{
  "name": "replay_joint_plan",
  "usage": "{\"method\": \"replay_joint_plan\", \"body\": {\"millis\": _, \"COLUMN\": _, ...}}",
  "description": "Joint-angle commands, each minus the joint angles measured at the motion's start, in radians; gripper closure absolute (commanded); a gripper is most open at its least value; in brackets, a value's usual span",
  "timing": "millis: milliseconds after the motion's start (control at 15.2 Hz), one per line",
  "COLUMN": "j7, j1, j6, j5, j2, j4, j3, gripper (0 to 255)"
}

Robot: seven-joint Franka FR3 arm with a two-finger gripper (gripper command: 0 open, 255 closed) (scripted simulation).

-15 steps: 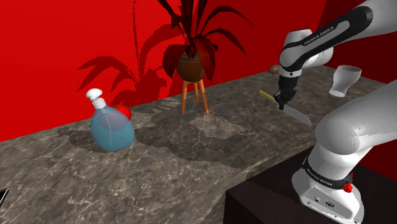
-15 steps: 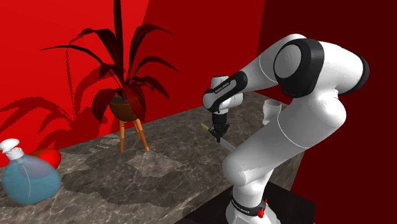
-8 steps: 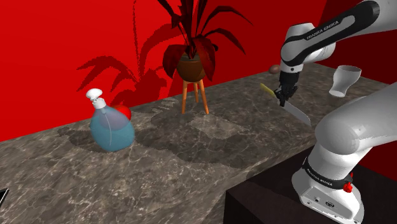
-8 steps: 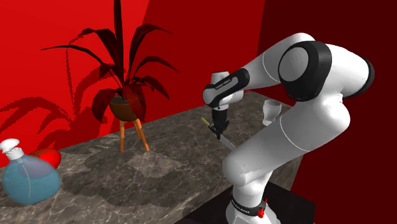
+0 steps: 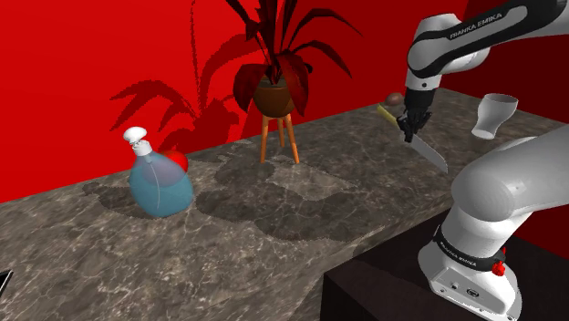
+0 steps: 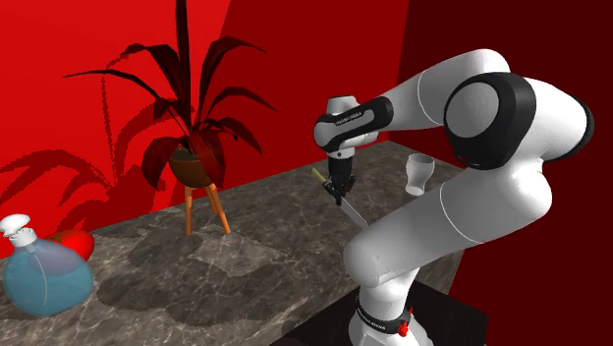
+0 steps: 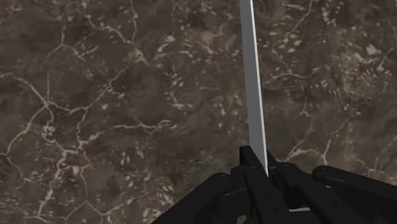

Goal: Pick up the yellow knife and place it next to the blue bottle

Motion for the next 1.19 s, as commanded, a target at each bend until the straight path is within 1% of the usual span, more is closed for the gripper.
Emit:
{"method": "replay_joint_plan", "body": {"millis": 0, "j7": 0.002, "j1": 0.003, "j6": -0.034, "j5": 0.007, "j2": -0.012, "j4": 0.022, "j3": 0.009, "gripper": 255}}
{"method": "replay_joint_plan", "body": {"millis": 1122, "j7": -0.001, "j1": 0.014, "j6": -0.284, "j5": 0.048, "j2": -0.072, "j4": 0.212, "j3": 0.064, "gripper": 255}}
